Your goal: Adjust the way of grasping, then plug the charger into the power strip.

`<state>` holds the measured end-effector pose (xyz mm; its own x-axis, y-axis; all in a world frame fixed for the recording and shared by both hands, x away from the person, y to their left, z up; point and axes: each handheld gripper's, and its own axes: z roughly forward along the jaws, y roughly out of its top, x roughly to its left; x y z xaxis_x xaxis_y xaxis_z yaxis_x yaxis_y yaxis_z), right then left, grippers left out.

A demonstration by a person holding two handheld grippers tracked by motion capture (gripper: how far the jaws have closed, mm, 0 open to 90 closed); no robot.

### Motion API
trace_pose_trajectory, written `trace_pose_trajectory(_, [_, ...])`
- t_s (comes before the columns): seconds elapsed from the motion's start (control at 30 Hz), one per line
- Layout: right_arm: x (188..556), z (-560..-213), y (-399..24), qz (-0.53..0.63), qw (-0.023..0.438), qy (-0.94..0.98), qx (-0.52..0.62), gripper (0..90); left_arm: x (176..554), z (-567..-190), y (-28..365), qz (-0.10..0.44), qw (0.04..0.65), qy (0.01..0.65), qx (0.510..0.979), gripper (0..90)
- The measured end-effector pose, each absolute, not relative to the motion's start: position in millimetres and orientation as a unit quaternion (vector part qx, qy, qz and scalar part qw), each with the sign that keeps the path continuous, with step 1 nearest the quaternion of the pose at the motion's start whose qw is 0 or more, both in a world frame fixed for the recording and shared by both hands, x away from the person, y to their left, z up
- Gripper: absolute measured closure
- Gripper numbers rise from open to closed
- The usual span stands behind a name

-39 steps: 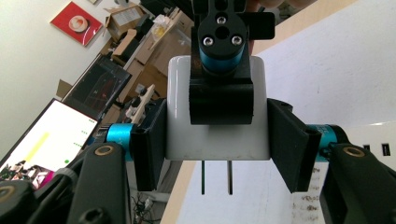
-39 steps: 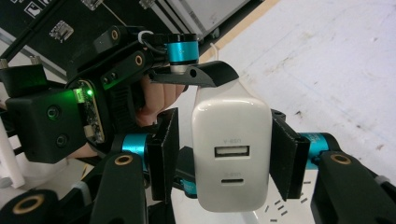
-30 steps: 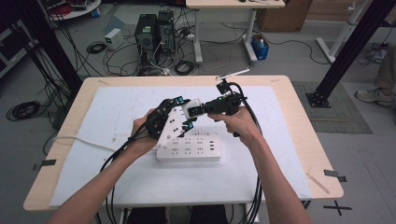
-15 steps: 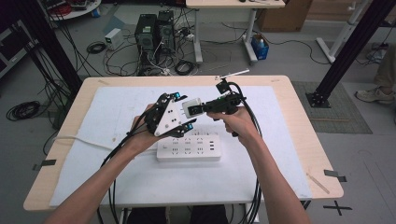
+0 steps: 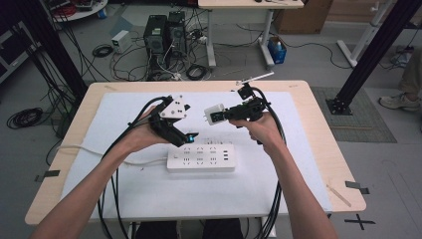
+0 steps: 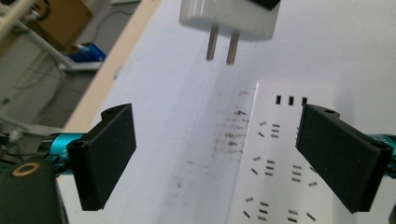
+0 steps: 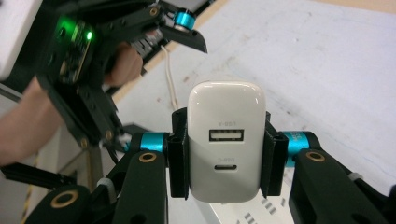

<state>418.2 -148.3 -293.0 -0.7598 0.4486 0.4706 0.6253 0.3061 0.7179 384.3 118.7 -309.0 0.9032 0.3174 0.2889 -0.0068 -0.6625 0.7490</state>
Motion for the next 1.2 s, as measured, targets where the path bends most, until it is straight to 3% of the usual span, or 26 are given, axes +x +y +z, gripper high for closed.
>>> trace_pose_trajectory(0.27, [414.7, -285.1, -147.6, -0.449, 0.044, -0.833, -0.319, 62.3, 407.1, -314.5, 138.9, 0.131, 0.363, 0.118, 0.915, 12.2])
trace_pose_trajectory(0.33, [412.5, -282.5, -147.1, -0.439, 0.028, -0.842, -0.312, 62.3, 418.7, -317.5, 149.6, 0.09, 0.328, 0.132, 0.931, 12.2])
trace_pose_trajectory(0.6, [404.8, -271.9, -146.4, -0.387, -0.034, -0.877, -0.284, 62.3, 450.5, -323.7, 188.6, 0.04, 0.23, 0.159, 0.959, 12.2])
trace_pose_trajectory(0.8, [397.9, -270.0, -140.4, -0.338, -0.055, -0.909, -0.237, 62.3, 458.8, -329.0, 211.6, 0.034, 0.166, 0.167, 0.971, 12.2])
trace_pose_trajectory(1.2, [401.7, -293.5, -109.7, -0.228, -0.05, -0.963, -0.135, 62.3, 452.8, -333.7, 210.5, 0.03, 0.146, 0.145, 0.978, 12.3])
